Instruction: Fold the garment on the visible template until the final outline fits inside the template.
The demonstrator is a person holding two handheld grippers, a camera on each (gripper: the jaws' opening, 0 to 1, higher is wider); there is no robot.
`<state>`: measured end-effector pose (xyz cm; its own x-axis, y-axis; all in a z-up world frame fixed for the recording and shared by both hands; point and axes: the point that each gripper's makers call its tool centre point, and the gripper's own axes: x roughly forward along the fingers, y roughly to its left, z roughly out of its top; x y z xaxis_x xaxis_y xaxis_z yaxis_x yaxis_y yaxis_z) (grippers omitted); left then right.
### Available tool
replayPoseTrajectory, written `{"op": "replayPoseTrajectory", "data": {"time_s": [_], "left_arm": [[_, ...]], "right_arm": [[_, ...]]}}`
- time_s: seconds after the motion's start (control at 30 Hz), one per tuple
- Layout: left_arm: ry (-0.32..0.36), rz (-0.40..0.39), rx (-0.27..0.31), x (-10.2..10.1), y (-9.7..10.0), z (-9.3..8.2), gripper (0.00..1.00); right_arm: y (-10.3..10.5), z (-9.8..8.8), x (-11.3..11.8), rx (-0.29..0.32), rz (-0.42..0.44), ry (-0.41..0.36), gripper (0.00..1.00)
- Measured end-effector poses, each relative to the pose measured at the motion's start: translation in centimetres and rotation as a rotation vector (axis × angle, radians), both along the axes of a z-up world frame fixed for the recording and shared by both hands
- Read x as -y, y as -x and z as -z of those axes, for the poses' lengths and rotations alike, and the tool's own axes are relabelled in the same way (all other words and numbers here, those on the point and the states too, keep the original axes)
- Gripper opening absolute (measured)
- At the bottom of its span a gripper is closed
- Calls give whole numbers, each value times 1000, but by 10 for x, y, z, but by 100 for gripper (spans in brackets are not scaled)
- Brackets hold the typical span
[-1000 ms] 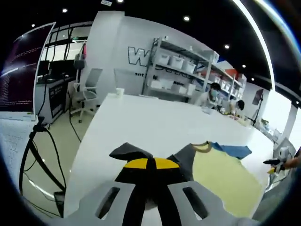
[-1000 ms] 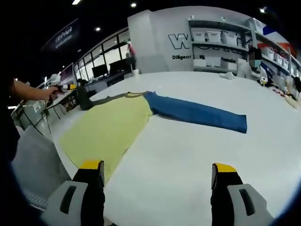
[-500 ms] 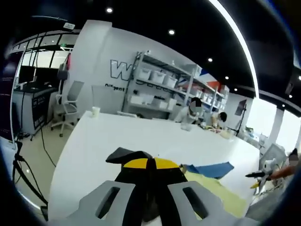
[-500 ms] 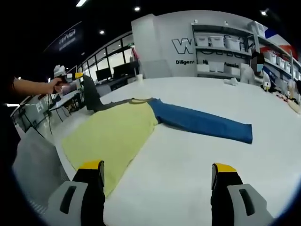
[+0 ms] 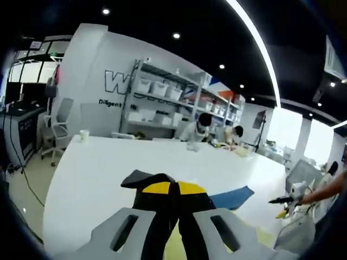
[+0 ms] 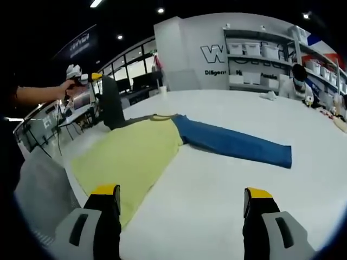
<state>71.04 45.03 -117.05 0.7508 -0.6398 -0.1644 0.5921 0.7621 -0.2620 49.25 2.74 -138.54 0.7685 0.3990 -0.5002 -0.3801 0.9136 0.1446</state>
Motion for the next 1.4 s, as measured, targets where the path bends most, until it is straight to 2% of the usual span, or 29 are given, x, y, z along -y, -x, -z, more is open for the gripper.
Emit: {"op": "replayPoseTrajectory", "data": {"time_s": [0.17, 0.37, 0.57, 0.83, 1.1, 1.4], "left_arm": [[25, 12, -15, 12, 0, -5, 3], [5, 53, 15, 37, 2, -13, 3], [20, 65, 4, 52, -1, -13, 3], [5, 102, -11, 75, 0, -5, 3], [-19, 160, -3, 106, 6, -1, 3], [-68, 192, -34, 131, 5, 18, 3]], "right_arm": [[2, 2, 2, -3, 6, 0, 93], [3, 4, 1, -4, 5, -2, 93], [2, -3, -1, 21, 9, 3, 93], [4, -2, -1, 25, 7, 4, 93], [8, -2, -4, 25, 9, -2, 93], [15, 0, 0, 17, 17, -4, 93]]}}
